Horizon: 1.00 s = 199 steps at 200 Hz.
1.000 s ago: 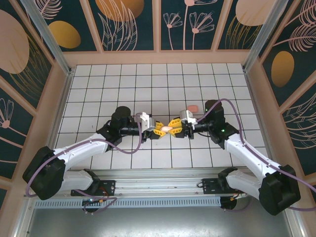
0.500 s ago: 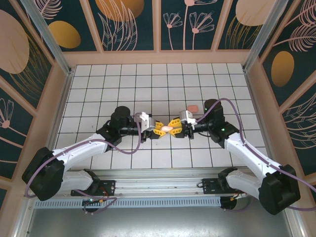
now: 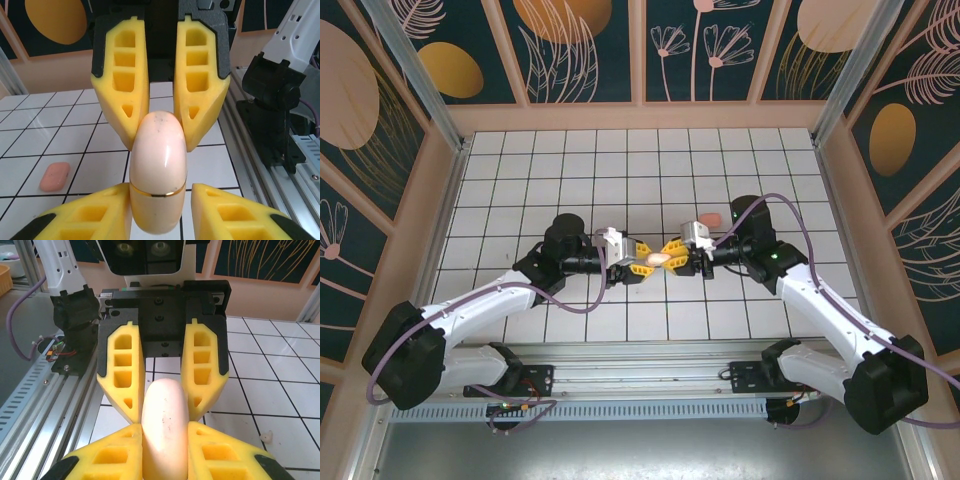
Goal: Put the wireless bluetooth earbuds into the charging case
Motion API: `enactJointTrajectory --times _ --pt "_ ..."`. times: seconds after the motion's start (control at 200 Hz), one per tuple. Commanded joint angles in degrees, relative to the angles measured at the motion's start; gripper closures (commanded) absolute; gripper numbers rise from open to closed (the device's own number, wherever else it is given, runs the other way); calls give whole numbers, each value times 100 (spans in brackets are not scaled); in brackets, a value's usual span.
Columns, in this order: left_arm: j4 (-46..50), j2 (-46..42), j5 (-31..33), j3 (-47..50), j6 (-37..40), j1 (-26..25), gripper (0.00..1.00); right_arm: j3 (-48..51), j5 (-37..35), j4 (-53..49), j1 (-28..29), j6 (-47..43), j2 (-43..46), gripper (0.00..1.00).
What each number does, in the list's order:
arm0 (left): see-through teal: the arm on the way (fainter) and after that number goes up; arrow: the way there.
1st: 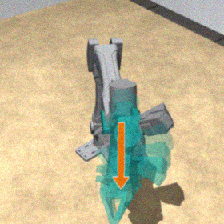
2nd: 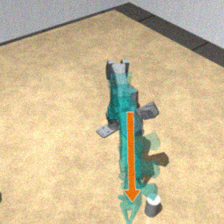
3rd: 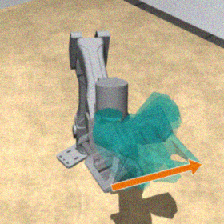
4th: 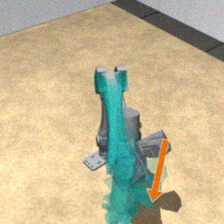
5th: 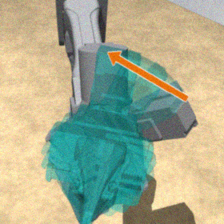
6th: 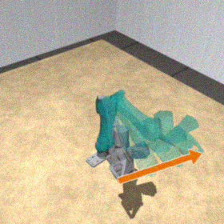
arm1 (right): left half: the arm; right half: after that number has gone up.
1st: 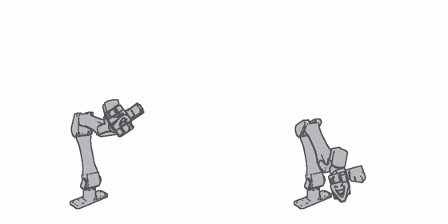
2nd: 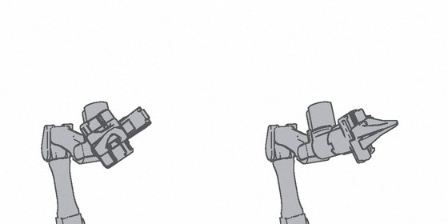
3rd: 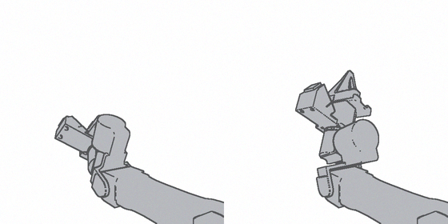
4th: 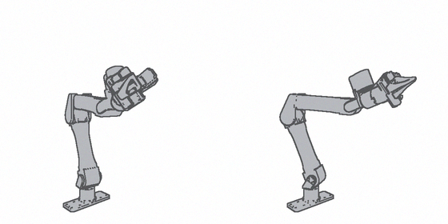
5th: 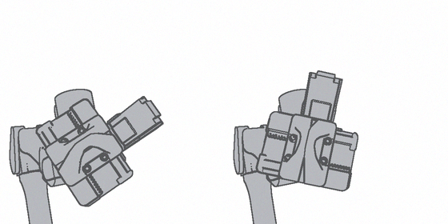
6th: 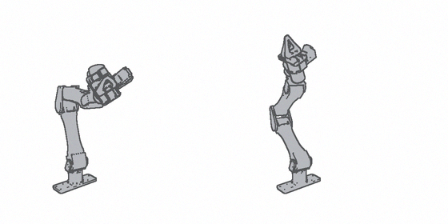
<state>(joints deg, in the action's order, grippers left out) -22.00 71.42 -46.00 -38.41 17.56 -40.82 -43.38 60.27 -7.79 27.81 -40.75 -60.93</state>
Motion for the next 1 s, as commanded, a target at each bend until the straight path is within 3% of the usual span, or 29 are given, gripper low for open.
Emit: enactJointTrajectory --times 0.0,0.43,0.611,0.991 --pt "21 -84 -33 -140 95 -15 68 -198 -42 -202 71 -189 -28 79" --pt "42 -75 -6 -132 102 -31 88 -168 213 153 121 -25 -77 79" --pt "189 -101 55 -160 217 -39 88 -63 -202 509 119 380 -23 67" --pt "326 -146 94 -135 320 -43 88 183 -496 1174 -4 908 135 64"
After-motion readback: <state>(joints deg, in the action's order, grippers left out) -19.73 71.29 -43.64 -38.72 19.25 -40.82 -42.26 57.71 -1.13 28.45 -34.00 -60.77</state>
